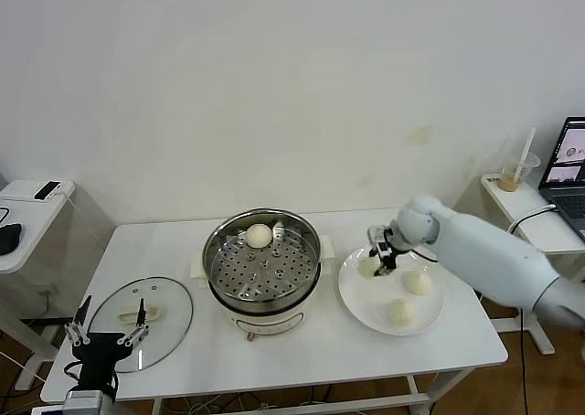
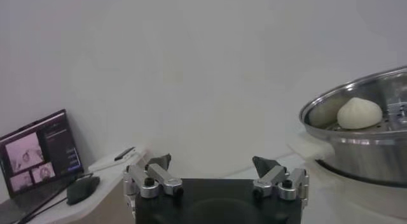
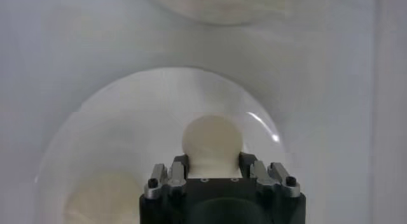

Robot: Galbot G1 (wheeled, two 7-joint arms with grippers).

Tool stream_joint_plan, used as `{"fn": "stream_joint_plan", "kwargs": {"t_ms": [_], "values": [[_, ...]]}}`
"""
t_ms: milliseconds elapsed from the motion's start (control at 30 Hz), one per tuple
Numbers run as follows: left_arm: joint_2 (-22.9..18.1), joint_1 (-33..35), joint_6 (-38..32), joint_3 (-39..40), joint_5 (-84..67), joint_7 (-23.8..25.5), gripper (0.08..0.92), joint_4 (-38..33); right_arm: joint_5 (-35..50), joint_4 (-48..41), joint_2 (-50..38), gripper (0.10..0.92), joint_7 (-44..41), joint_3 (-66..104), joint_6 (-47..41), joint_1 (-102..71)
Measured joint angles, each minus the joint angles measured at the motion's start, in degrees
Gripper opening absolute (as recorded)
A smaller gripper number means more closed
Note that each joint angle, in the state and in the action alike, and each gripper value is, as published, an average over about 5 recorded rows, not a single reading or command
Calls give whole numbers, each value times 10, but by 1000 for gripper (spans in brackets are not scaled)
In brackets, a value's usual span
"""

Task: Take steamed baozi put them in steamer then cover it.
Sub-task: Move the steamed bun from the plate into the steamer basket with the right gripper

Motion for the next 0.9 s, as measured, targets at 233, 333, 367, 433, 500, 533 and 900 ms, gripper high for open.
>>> {"fn": "stream_joint_plan", "kwargs": {"t_ms": [233, 333, 367, 433, 500, 533, 900], "values": [[1, -1, 1, 6, 0, 1, 823, -5, 54, 35, -9, 509, 9, -43, -11, 92], [4, -2, 2, 7, 0, 1, 823, -6, 86, 52, -7, 509, 15, -65, -19, 137], [4, -3, 2, 7, 0, 1, 823, -6, 97, 57, -5, 509, 18, -73, -23, 152], [5, -5, 3, 8, 0, 1, 823, -6, 118, 67, 1, 509, 24, -87, -29, 178], [5, -7, 4, 10, 0, 1, 823, -6, 138, 74, 10, 509, 31, -100, -36, 199], [6, -8, 5, 10, 0, 1, 823, -6, 149, 76, 15, 509, 35, -106, -41, 208], [10, -17, 7, 2, -3, 3, 823, -3, 246, 68, 130, 509, 86, -151, -94, 245]]}}
